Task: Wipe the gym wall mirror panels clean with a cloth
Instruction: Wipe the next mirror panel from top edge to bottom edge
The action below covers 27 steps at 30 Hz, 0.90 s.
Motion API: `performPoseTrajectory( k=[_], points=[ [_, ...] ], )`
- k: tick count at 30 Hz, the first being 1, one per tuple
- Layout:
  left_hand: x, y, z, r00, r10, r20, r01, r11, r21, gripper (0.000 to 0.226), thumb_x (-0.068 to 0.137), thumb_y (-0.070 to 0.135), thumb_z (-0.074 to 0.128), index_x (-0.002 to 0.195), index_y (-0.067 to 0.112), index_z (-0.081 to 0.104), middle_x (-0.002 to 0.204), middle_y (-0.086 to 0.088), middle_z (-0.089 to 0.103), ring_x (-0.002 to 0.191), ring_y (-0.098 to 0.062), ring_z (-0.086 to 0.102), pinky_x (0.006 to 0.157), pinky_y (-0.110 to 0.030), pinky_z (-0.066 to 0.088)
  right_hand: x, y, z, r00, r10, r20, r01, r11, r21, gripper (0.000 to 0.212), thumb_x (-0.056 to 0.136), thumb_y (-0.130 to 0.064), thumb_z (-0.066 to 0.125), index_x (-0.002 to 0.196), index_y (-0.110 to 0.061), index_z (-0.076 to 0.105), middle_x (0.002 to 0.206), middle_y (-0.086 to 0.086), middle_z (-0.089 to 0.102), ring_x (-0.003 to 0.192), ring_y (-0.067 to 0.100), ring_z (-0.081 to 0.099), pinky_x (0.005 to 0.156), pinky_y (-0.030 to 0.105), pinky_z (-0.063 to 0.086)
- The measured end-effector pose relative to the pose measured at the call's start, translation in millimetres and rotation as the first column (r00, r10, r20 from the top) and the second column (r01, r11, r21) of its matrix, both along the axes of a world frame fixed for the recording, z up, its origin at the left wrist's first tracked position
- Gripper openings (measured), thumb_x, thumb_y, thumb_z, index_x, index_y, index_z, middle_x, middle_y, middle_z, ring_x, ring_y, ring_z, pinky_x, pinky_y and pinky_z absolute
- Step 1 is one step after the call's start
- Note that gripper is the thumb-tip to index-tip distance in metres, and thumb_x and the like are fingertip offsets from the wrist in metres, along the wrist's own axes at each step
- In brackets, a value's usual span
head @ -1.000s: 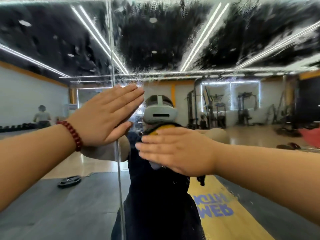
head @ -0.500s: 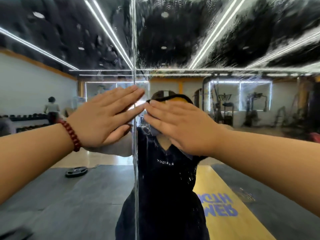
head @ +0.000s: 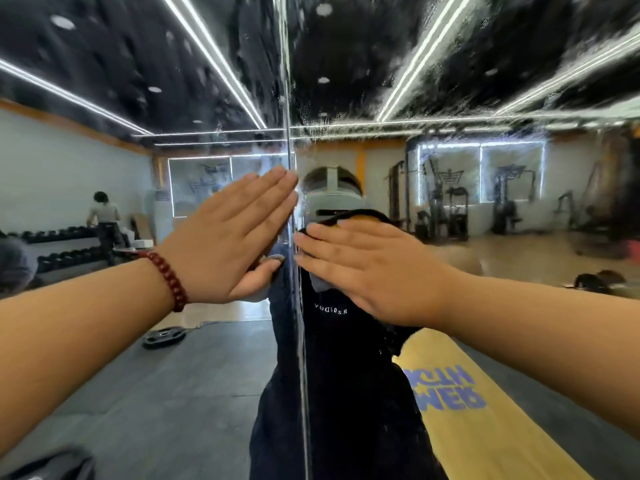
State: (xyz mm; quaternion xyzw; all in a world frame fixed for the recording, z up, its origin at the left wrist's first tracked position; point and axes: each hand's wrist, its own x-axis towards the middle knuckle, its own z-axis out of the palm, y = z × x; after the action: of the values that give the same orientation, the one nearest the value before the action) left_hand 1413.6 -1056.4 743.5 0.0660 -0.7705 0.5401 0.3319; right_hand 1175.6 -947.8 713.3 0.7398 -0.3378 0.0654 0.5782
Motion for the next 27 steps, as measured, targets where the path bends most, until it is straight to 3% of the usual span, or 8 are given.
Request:
performPoseTrajectory(
  k=[6, 11, 19, 21, 24, 27],
  points=[
    [0, 7, -9, 0.997, 0.012, 0.072, -0.012, 1.0, 0.0, 0.071, 0.098, 0.041, 0.034, 0.149, -0.007, 0.029, 0.158, -0.025, 0.023, 0.147, -0.037, 0.023, 0.121, -0.048, 0.018, -4, 12, -10, 0.991, 0.012, -0.135, 0.013, 0.983, 0.183, 0.051, 0.098, -0.021, 0.033, 0.147, -0.016, 0.046, 0.155, 0.0, 0.041, 0.143, 0.015, 0.037, 0.117, 0.035, 0.024],
    [-4, 9, -42, 0.999, -0.015, 0.044, 0.013, 0.999, 0.042, 0.069, 0.098, 0.039, 0.034, 0.148, -0.008, 0.031, 0.157, -0.026, 0.026, 0.147, -0.037, 0.023, 0.121, -0.048, 0.017, -7, 13, 15, 0.981, -0.015, 0.194, 0.023, 0.999, -0.037, 0.053, 0.096, -0.02, 0.039, 0.147, -0.009, 0.044, 0.153, 0.01, 0.042, 0.142, 0.025, 0.038, 0.116, 0.04, 0.023],
    [-11, 13, -51, 1.0, -0.015, -0.013, 0.015, 0.998, 0.058, 0.068, 0.098, 0.038, 0.033, 0.148, -0.009, 0.03, 0.157, -0.026, 0.024, 0.148, -0.036, 0.021, 0.122, -0.047, 0.015, -23, 17, -62, 0.999, -0.006, -0.046, 0.011, 0.993, 0.119, 0.049, 0.105, -0.02, 0.024, 0.15, -0.018, 0.042, 0.157, -0.002, 0.038, 0.146, 0.013, 0.031, 0.119, 0.035, 0.026],
    [-17, 16, -53, 0.999, -0.038, -0.001, 0.038, 0.997, 0.061, 0.067, 0.098, 0.037, 0.034, 0.148, -0.008, 0.031, 0.157, -0.025, 0.026, 0.148, -0.036, 0.022, 0.122, -0.047, 0.017, -23, 19, -49, 1.0, 0.008, 0.023, -0.01, 0.997, 0.07, 0.048, 0.106, -0.018, 0.019, 0.148, -0.016, 0.043, 0.154, 0.002, 0.042, 0.144, 0.016, 0.034, 0.118, 0.037, 0.025],
    [-28, 16, -57, 1.0, -0.027, -0.01, 0.027, 0.999, 0.028, 0.068, 0.098, 0.038, 0.036, 0.149, -0.007, 0.03, 0.158, -0.023, 0.025, 0.148, -0.035, 0.022, 0.121, -0.047, 0.017, -27, 22, -13, 0.968, 0.026, 0.249, 0.011, 0.989, -0.147, 0.047, 0.101, -0.014, 0.036, 0.147, -0.011, 0.045, 0.152, 0.007, 0.045, 0.142, 0.022, 0.039, 0.117, 0.042, 0.024],
    [-31, 14, -59, 1.0, -0.009, -0.017, 0.009, 1.0, 0.018, 0.07, 0.098, 0.039, 0.037, 0.15, -0.007, 0.027, 0.159, -0.023, 0.021, 0.149, -0.035, 0.02, 0.122, -0.047, 0.015, -28, 19, -16, 0.956, -0.008, 0.295, 0.071, 0.977, -0.203, 0.051, 0.1, -0.02, 0.044, 0.15, -0.012, 0.042, 0.156, 0.008, 0.038, 0.145, 0.025, 0.034, 0.118, 0.043, 0.022]
  ],
)
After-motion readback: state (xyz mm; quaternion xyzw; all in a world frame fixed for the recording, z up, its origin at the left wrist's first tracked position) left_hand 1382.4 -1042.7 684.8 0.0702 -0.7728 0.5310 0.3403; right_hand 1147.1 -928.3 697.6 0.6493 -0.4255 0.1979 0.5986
